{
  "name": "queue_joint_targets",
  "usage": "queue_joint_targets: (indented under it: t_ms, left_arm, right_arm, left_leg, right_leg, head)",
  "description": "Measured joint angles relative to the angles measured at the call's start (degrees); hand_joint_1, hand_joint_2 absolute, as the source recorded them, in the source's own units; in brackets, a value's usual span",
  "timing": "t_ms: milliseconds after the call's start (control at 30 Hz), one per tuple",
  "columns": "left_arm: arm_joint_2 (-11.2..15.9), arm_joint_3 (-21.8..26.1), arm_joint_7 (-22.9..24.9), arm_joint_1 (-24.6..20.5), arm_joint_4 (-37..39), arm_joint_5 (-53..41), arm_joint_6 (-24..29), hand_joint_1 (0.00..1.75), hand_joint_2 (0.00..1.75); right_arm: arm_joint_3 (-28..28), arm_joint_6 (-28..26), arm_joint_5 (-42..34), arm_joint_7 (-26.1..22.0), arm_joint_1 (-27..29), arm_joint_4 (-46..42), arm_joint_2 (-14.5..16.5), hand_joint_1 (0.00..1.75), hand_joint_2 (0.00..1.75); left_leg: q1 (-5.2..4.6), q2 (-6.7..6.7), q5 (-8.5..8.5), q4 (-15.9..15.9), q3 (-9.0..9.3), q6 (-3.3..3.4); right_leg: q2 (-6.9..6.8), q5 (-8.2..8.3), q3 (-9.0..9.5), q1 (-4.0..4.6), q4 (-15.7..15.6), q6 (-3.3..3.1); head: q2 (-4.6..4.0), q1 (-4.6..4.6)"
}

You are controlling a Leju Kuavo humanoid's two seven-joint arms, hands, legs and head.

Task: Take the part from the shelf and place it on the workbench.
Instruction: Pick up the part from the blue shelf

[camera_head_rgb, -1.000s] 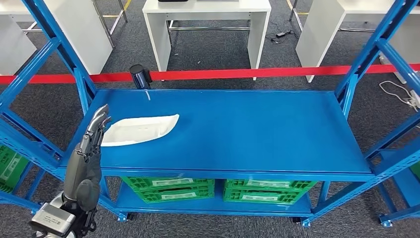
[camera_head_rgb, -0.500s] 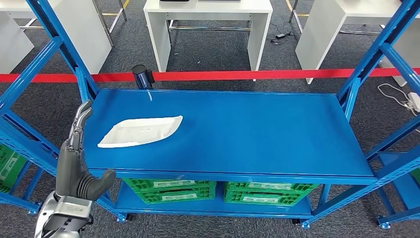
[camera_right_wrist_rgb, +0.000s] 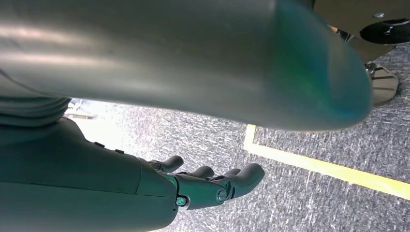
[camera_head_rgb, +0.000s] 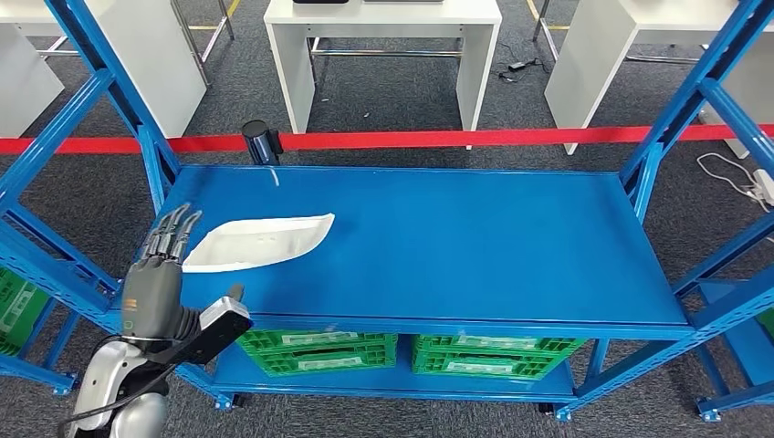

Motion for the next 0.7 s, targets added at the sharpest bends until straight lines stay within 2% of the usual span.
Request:
queue_joint_targets:
  t_ms: [167,367,700]
  left_arm:
    - [0.01,-0.12,0.04,-3.41,8.11,-1.24,-2.20,0.00,1.75]
    - [-0.35,-1.03,-1.06,-7.96,17.25,-2.75,-2.09,0.00,1.75]
    - [-0.69,-1.85,-1.32,-10.86,23.53,-2.91,-2.03,0.00,1.75]
  right_arm:
    - [-0.02,0.36,0.65,-0.15,-0.05,0.00,0.00,0.00,0.00]
    - [-0.01,0.68,1.09,-0.22,-0.05,0.00,0.00,0.00,0.00]
    - [-0.01,0.73,1.30,-0.41,-0.04,0.00,0.00,0.00,0.00]
  left_leg:
    - [0.01,0.00,0.02,-0.01,0.03,-0.02]
    - [0.00,0.01,0.02,-0.01,0.05,-0.03]
    - [0.01,0.01,0.02,-0.01,0.05,-0.03]
  right_leg:
    - [0.00,0.00,0.02,0.01,0.00,0.00]
    - [0.01,0.00,0.05,0.01,0.00,0.00]
    - [0.02,0.00,0.03,0.00,0.00,0.00]
  head:
    - [0.00,0.01]
    - [0.00,-0.01]
    - [0.00,0.01]
